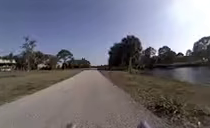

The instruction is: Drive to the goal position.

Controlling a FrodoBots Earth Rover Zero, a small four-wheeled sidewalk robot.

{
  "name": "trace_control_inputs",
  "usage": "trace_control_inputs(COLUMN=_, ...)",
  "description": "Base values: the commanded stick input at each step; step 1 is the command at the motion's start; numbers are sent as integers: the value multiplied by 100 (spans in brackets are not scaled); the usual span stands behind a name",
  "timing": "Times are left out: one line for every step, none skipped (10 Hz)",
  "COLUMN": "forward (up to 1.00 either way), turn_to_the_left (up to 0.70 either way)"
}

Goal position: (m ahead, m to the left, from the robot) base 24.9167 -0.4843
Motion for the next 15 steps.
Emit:
trace_control_inputs(forward=100, turn_to_the_left=0)
trace_control_inputs(forward=100, turn_to_the_left=1)
trace_control_inputs(forward=100, turn_to_the_left=2)
trace_control_inputs(forward=100, turn_to_the_left=8)
trace_control_inputs(forward=100, turn_to_the_left=28)
trace_control_inputs(forward=100, turn_to_the_left=30)
trace_control_inputs(forward=100, turn_to_the_left=12)
trace_control_inputs(forward=100, turn_to_the_left=8)
trace_control_inputs(forward=100, turn_to_the_left=4)
trace_control_inputs(forward=100, turn_to_the_left=2)
trace_control_inputs(forward=100, turn_to_the_left=2)
trace_control_inputs(forward=100, turn_to_the_left=2)
trace_control_inputs(forward=100, turn_to_the_left=2)
trace_control_inputs(forward=100, turn_to_the_left=2)
trace_control_inputs(forward=100, turn_to_the_left=2)
